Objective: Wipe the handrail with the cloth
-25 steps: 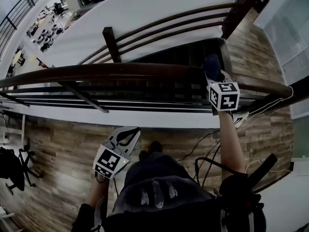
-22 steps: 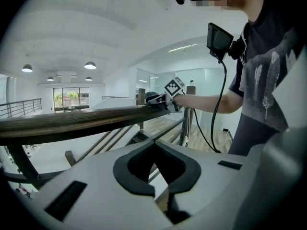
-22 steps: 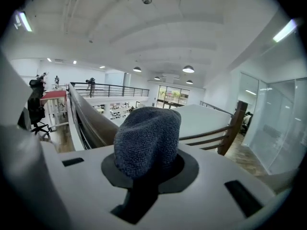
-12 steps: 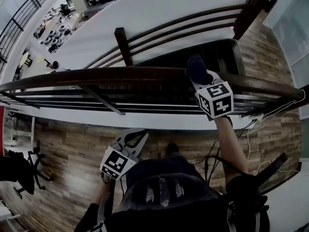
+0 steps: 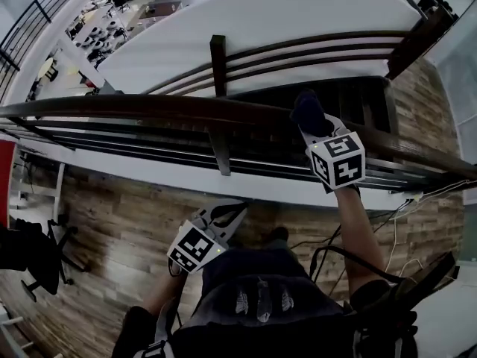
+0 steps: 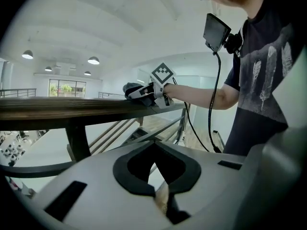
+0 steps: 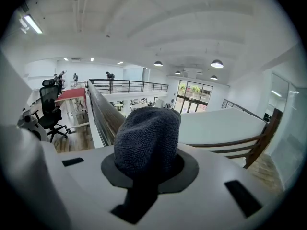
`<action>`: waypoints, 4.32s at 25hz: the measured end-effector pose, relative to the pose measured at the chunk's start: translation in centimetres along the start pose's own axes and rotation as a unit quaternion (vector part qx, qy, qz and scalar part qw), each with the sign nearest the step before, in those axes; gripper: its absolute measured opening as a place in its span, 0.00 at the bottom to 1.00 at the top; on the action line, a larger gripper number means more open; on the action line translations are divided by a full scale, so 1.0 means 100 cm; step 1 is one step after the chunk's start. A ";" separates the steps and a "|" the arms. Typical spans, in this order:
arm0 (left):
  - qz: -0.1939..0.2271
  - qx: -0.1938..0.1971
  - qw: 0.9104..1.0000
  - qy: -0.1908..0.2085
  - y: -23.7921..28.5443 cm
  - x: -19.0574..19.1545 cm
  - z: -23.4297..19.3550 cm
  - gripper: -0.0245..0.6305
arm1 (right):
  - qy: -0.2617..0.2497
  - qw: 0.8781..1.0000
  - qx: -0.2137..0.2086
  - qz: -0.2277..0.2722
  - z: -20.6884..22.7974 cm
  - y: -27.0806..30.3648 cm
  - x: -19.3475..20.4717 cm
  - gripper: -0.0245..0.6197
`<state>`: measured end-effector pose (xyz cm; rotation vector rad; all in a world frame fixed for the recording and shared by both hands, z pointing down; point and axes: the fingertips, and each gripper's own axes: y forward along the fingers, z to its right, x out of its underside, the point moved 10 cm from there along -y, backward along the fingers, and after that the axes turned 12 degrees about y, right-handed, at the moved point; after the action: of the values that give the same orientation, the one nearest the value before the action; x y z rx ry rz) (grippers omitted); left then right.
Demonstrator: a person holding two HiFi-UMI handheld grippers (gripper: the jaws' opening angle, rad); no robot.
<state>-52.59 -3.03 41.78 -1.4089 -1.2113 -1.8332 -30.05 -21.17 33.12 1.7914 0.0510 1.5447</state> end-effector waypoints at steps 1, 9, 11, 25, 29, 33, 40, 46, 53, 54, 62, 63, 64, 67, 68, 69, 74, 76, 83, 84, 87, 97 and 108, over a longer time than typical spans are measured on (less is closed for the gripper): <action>0.000 -0.005 1.000 -0.005 -0.009 0.006 -0.005 0.05 | -0.009 1.000 -0.009 -0.002 -0.017 0.010 -0.005 0.14; 0.007 -0.049 0.997 -0.053 -0.059 0.035 -0.027 0.05 | -0.089 0.992 -0.084 -0.021 -0.126 0.071 -0.041 0.14; 0.001 -0.056 0.997 -0.057 -0.067 0.039 -0.030 0.05 | -0.092 0.991 -0.094 -0.029 -0.140 0.081 -0.047 0.14; -0.047 -0.022 0.992 -0.114 -0.064 0.097 -0.040 0.05 | 0.138 0.976 -0.161 -0.046 -0.122 0.109 0.097 0.14; -0.074 0.001 0.992 -0.102 -0.056 0.099 -0.032 0.05 | 0.155 0.983 -0.087 -0.040 -0.111 0.182 0.117 0.14; -0.092 0.002 0.990 -0.103 -0.061 0.100 -0.023 0.05 | 0.146 0.987 -0.061 -0.038 -0.107 0.207 0.131 0.14; -0.108 0.019 0.989 -0.095 -0.038 0.102 -0.020 0.05 | 0.088 0.994 -0.037 -0.049 -0.081 0.197 0.142 0.14; -0.096 0.086 0.990 -0.062 0.039 0.065 0.001 0.05 | 0.103 0.993 0.024 -0.054 0.034 0.132 0.175 0.14; -0.117 0.139 0.983 -0.010 0.188 -0.007 0.064 0.05 | 0.129 0.989 0.068 -0.031 0.200 0.036 0.225 0.14; -0.115 0.142 0.983 -0.006 0.211 -0.019 0.073 0.05 | 0.133 0.988 0.075 -0.031 0.225 0.022 0.231 0.14; -0.097 0.195 0.976 -0.008 0.382 -0.078 0.166 0.05 | 0.154 0.979 0.128 -0.044 0.424 -0.100 0.306 0.14; -0.093 0.213 0.973 -0.008 0.401 -0.083 0.173 0.05 | 0.168 0.975 0.140 -0.043 0.447 -0.113 0.315 0.14; -0.087 0.232 0.969 -0.007 0.422 -0.089 0.180 0.05 | 0.181 0.970 0.154 -0.042 0.470 -0.125 0.324 0.14; -0.067 0.289 0.955 0.009 0.488 -0.104 0.197 0.05 | 0.198 0.958 0.203 -0.035 0.537 -0.165 0.346 0.14; -0.063 0.304 0.950 0.019 0.510 -0.108 0.202 0.05 | 0.205 0.954 0.216 -0.031 0.557 -0.177 0.353 0.14; -0.062 0.316 0.946 0.034 0.531 -0.112 0.206 0.05 | 0.211 0.950 0.230 -0.026 0.575 -0.189 0.360 0.14; -0.059 0.354 0.930 0.081 0.609 -0.162 0.235 0.05 | 0.226 0.934 0.275 -0.035 0.655 -0.246 0.391 0.14; -0.073 0.354 0.930 0.073 0.636 -0.174 0.251 0.05 | 0.220 0.934 0.280 -0.032 0.687 -0.267 0.402 0.14; -0.101 0.269 0.955 0.070 0.722 -0.226 0.342 0.05 | 0.222 0.943 0.245 0.028 0.788 -0.344 0.449 0.14; -0.105 0.259 0.958 0.066 0.731 -0.237 0.356 0.05 | 0.219 0.945 0.242 0.029 0.802 -0.354 0.453 0.14; -0.132 0.243 0.958 0.075 0.745 -0.259 0.394 0.05 | 0.209 0.950 0.229 0.023 0.835 -0.373 0.468 0.14; -0.163 0.194 0.965 0.072 0.765 -0.262 0.448 0.05 | 0.173 0.955 0.241 0.002 0.913 -0.414 0.497 0.14; -0.125 0.170 0.977 0.039 0.739 -0.263 0.412 0.05 | 0.217 0.961 0.165 0.042 0.861 -0.427 0.456 0.14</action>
<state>35.97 -3.75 44.01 -1.0246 -1.6306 -1.7141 74.75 -12.16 48.82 1.6765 0.4755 2.0652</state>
